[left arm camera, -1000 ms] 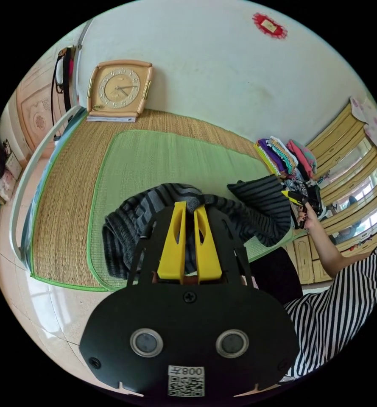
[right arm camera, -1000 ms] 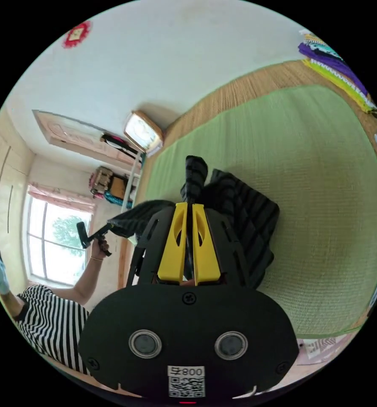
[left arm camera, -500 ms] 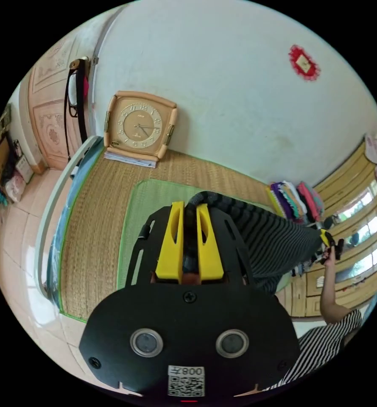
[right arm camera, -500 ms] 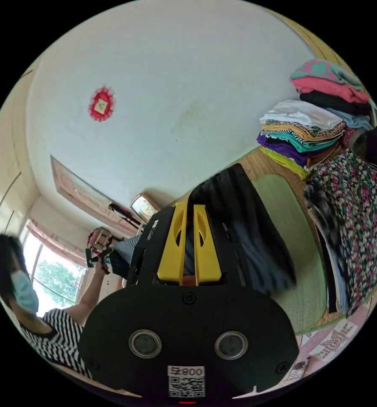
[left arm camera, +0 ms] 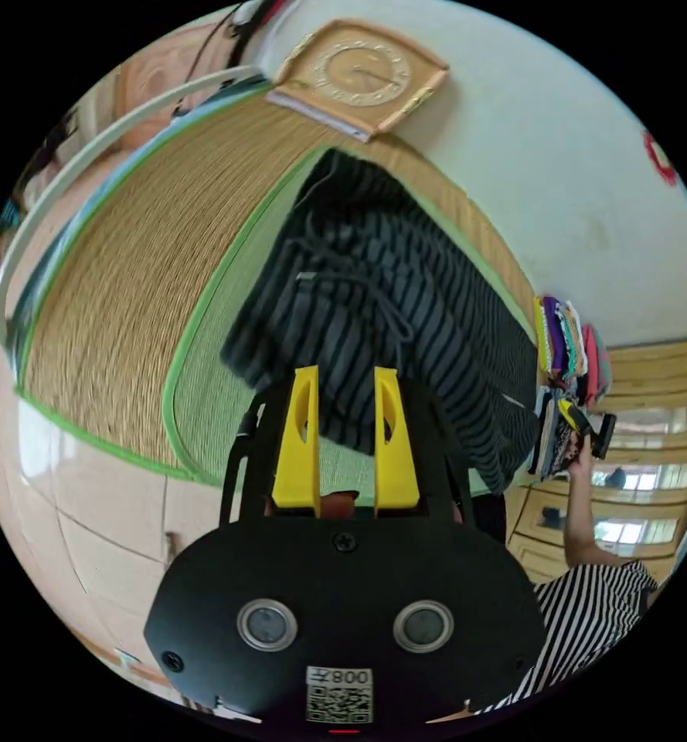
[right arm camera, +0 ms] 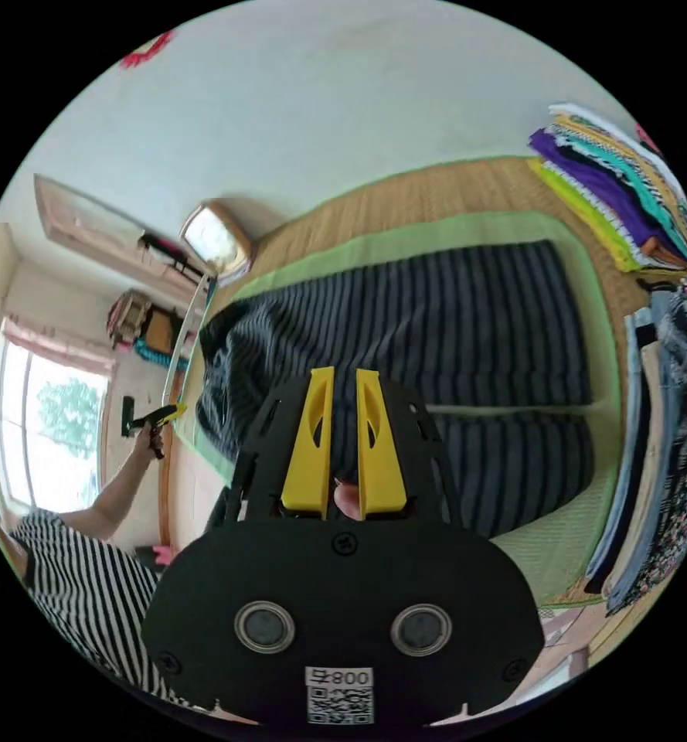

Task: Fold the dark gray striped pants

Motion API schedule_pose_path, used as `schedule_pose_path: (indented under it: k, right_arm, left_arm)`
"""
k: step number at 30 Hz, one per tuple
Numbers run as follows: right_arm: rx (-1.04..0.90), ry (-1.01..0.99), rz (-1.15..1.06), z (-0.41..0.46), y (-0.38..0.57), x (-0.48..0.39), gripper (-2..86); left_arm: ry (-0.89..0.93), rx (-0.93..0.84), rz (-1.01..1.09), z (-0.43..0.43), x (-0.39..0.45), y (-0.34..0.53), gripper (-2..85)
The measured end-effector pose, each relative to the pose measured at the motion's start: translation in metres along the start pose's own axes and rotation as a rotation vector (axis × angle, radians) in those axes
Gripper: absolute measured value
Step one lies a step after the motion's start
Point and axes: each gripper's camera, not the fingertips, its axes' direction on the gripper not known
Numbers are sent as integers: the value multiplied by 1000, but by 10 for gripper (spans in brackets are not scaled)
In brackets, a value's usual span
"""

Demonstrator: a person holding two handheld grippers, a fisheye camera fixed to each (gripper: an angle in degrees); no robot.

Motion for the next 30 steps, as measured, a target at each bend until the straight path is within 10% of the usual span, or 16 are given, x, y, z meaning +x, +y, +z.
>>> schedule_pose_path:
  k: [8, 30]
  right_arm:
    - [-174, 69, -273, 44, 79, -82, 63]
    - [-112, 172, 232, -12, 173, 67, 61]
  left_arm:
    - [355, 42, -286, 62, -31, 12, 103]
    - [200, 183, -302, 55, -22, -5, 11]
